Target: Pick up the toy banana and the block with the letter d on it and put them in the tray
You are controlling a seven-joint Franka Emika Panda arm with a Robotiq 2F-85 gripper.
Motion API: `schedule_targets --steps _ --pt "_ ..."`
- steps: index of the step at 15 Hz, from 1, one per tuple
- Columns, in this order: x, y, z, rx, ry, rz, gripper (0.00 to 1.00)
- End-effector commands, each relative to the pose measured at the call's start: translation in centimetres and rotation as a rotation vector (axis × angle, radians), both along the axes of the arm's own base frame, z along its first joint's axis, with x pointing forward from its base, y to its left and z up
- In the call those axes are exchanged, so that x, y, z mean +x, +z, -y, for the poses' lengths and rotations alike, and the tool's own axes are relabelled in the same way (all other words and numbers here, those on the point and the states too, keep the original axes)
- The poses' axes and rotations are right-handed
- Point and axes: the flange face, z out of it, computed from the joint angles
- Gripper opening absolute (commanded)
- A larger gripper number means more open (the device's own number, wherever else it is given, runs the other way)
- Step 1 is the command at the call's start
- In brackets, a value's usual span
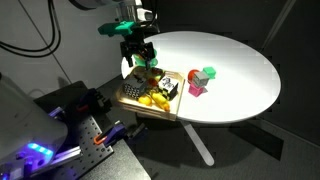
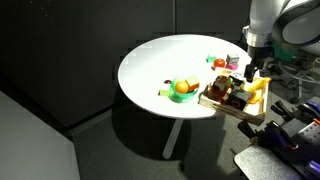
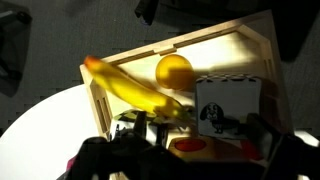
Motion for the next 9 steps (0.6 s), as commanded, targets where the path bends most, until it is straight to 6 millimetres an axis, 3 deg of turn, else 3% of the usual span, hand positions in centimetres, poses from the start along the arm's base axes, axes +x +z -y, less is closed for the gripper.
schedule_targets --steps 1,9 --pt "0.2 1.1 -0.1 0.022 -0.050 0.018 1.00" --pt "0.0 4.2 -1.1 0.143 -0.188 0.070 1.00"
